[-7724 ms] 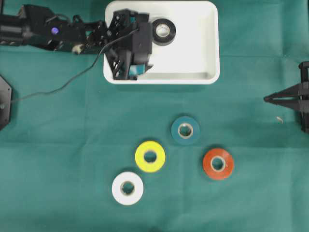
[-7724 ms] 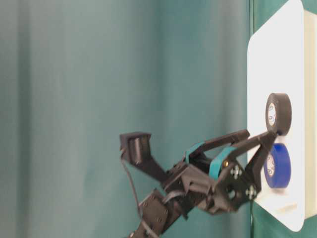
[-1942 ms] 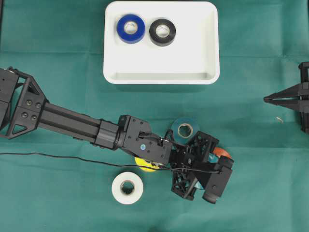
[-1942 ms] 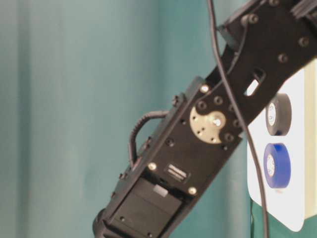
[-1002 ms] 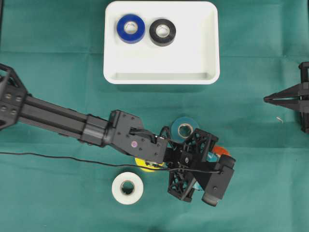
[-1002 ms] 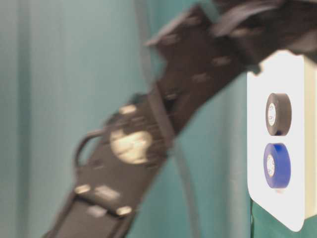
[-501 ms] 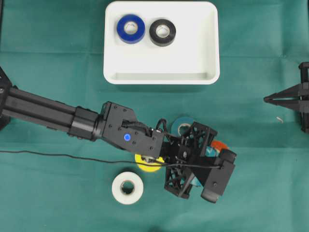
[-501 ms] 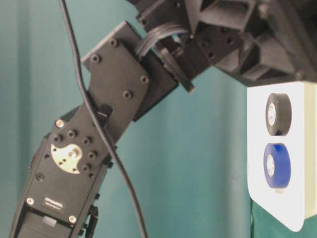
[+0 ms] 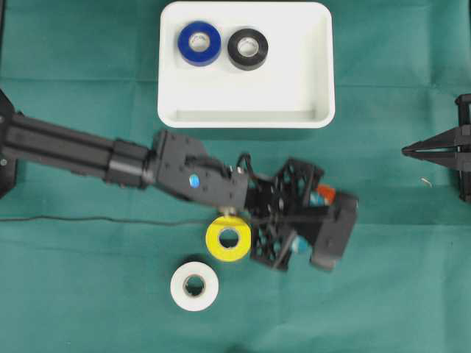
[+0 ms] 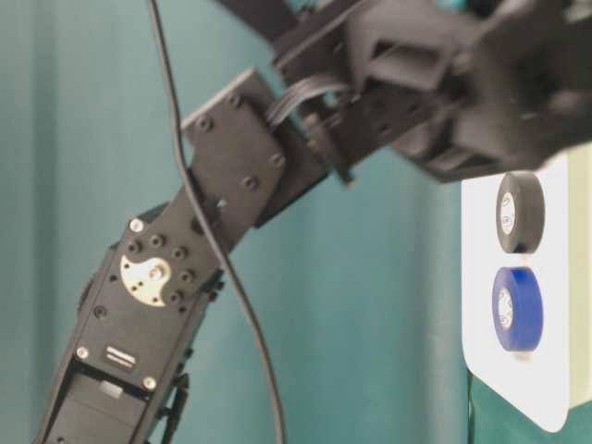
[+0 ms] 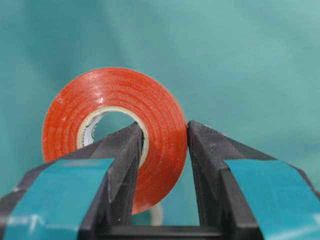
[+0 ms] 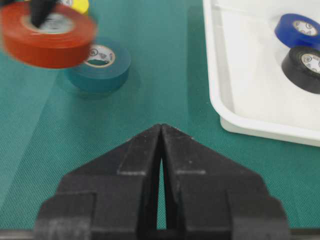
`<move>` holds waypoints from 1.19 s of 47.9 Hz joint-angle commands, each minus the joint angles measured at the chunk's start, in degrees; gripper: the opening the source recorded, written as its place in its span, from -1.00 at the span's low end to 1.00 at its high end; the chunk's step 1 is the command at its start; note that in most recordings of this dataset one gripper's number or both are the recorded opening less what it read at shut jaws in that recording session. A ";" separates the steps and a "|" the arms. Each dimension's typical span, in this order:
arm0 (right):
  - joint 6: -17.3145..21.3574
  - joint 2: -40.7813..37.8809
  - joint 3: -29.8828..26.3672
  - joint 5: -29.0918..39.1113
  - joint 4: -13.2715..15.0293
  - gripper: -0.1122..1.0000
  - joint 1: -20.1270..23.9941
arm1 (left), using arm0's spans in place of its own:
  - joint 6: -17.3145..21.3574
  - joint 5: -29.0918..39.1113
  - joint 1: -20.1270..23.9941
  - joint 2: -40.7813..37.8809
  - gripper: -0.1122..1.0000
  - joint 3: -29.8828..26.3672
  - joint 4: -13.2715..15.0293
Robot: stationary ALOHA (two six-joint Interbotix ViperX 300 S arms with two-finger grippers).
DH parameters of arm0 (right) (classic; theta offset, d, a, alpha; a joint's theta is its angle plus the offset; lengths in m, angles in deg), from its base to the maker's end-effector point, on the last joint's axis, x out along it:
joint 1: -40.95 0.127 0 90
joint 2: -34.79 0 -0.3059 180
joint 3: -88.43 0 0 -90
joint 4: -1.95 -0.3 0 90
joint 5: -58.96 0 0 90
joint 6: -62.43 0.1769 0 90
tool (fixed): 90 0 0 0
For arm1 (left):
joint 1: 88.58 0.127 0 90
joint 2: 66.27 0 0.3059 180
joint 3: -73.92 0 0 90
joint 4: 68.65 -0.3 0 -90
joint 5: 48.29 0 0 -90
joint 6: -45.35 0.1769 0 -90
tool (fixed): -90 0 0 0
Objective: Put the tape into the white case with the left arm.
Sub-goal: 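Lift the red tape and carry it into the white case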
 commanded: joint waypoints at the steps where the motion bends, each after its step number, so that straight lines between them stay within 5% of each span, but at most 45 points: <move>1: 0.00 -0.44 -0.53 -0.35 0.00 -0.97 -0.09 | -0.09 -0.53 2.46 4.48 -0.30 0.35 -0.18; 35: 0.00 -0.35 -0.53 -0.35 0.00 -0.97 -0.09 | 0.26 -5.36 19.42 6.94 -0.30 6.50 -0.18; 57: 0.00 -0.44 -0.53 -0.35 0.00 -0.97 -0.09 | 0.26 -8.61 24.52 3.96 -0.30 7.12 -0.18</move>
